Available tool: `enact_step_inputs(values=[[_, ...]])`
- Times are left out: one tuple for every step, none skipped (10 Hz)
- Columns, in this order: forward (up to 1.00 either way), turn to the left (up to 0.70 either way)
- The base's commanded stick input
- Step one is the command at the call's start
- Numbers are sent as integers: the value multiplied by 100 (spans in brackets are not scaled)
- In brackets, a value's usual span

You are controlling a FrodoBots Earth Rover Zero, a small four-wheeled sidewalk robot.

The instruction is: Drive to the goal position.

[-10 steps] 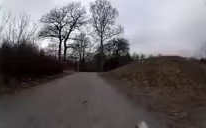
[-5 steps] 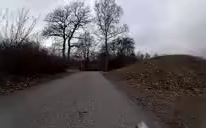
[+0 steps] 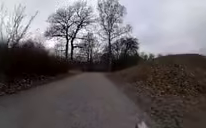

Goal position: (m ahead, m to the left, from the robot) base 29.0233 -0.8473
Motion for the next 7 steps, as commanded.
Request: enact_step_inputs(values=[[100,0],[100,0],[100,0],[100,0],[100,0],[100,0],[100,0]])
